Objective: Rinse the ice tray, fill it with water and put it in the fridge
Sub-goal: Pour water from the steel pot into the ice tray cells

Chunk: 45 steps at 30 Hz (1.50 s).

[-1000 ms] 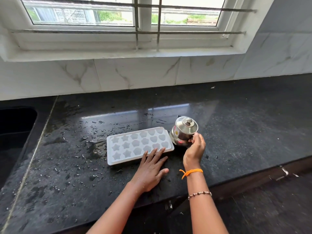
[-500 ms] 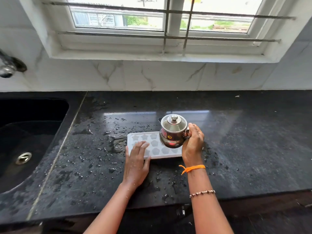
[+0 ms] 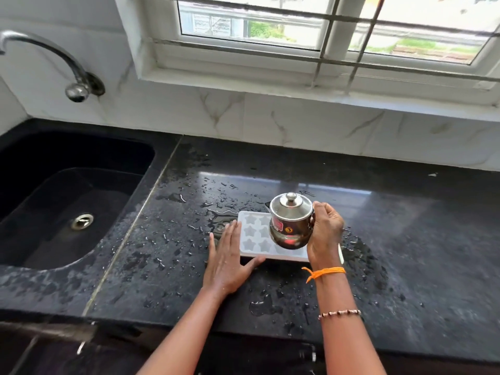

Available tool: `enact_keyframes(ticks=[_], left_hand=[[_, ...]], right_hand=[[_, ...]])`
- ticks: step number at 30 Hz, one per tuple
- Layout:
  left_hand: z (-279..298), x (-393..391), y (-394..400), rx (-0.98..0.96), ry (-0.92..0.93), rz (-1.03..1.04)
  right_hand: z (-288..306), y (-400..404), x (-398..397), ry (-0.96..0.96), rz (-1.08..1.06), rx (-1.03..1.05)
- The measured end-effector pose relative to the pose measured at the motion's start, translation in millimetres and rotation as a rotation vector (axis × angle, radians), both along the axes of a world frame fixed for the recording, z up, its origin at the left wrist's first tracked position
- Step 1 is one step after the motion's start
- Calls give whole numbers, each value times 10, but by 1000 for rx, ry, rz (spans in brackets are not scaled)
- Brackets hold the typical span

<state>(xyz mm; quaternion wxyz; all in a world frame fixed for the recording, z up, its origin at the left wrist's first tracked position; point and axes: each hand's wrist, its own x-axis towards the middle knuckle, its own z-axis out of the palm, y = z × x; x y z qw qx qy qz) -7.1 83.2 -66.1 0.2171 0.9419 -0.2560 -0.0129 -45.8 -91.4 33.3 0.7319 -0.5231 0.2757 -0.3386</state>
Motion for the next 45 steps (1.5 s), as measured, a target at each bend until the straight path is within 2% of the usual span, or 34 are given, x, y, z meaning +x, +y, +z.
enact_keyframes(ticks=[25,45], left_hand=[[-19,14,-34,15,-7,45],[-46,28,-38,2,-11,50]], right_hand=[[37,59,291,148,27,-245],[78,36,379,204,63,-311]])
